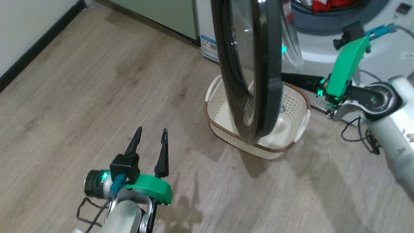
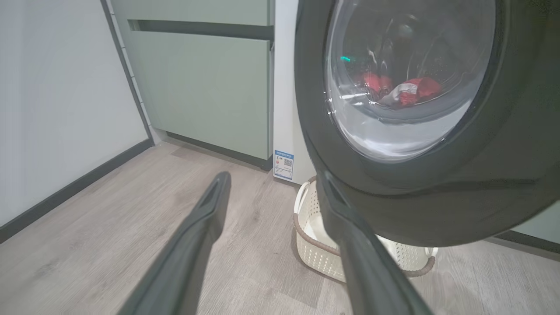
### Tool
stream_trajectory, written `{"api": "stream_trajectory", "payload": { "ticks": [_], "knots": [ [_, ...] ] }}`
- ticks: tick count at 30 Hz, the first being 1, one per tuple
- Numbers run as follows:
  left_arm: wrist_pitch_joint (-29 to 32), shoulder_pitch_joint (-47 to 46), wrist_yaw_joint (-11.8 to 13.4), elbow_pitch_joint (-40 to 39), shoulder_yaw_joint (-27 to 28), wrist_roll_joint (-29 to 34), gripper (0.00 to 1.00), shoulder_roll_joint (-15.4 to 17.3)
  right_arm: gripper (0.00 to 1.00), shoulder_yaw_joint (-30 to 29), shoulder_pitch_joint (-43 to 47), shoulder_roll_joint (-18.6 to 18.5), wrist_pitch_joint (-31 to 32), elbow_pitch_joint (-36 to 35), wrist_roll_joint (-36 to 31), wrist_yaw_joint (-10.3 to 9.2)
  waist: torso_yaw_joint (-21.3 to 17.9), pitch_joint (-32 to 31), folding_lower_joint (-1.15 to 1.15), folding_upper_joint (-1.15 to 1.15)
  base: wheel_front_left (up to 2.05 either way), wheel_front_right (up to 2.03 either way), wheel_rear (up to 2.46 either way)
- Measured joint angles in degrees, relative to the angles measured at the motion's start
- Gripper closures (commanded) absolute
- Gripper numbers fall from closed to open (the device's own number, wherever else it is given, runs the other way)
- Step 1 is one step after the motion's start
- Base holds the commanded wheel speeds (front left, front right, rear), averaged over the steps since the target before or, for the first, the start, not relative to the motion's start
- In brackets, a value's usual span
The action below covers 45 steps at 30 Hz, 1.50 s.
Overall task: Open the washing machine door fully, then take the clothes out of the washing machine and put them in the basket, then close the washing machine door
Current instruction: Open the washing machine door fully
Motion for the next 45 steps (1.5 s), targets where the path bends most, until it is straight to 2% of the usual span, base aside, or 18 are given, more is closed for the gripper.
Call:
{"api": "stream_trajectory", "payload": {
  "ticks": [11,20,28,39,40,41,42,45],
  "knots": [
    [0.0,1.6,-1.0,0.8,1.4,1.2,0.0,0.0,1.0,1.7,3.8,6.5,-3.6,-0.1,0.5,-0.01,5.7,-3.0,0.0,0.0,0.0,0.0,0.0],
    [0.0,1.8,-0.9,0.1,3.3,1.2,0.0,0.1,1.0,4.4,3.5,12.3,-6.6,2.1,-1.0,0.0,6.6,-2.6,0.0,0.0,0.0,0.0,0.0],
    [0.0,1.7,-0.9,-0.2,4.2,1.2,0.0,0.1,1.0,6.0,3.2,14.4,-11.0,2.8,-2.3,0.0,6.7,-2.2,0.0,0.0,0.0,0.0,0.0],
    [0.0,1.8,-1.5,1.2,5.7,2.6,0.0,0.1,1.0,6.1,5.4,13.3,-19.7,0.0,-2.0,0.0,6.0,-4.7,0.0,0.0,0.0,0.0,0.0],
    [0.0,2.0,-1.7,1.4,6.3,2.8,0.0,0.1,0.8,6.0,6.6,13.0,-20.5,-0.4,-1.9,0.0,5.9,-5.2,0.0,0.0,0.0,0.0,0.0],
    [0.0,2.0,-1.7,1.4,6.3,2.8,0.0,0.1,0.32,6.0,6.6,13.0,-20.5,-0.4,-1.9,0.0,5.9,-5.2,0.0,0.0,0.0,0.0,0.0],
    [0.0,2.2,-1.8,1.4,6.8,3.0,0.0,0.1,0.0,6.1,8.1,12.7,-21.2,-0.8,-1.9,0.0,5.5,-5.6,0.0,0.0,0.0,0.0,0.0],
    [0.0,3.3,-2.2,1.5,9.0,4.0,0.0,0.1,0.0,6.4,12.0,12.1,-23.9,-2.2,-2.0,0.0,3.7,-6.4,0.0,0.0,0.0,0.0,0.0]
  ]
}}
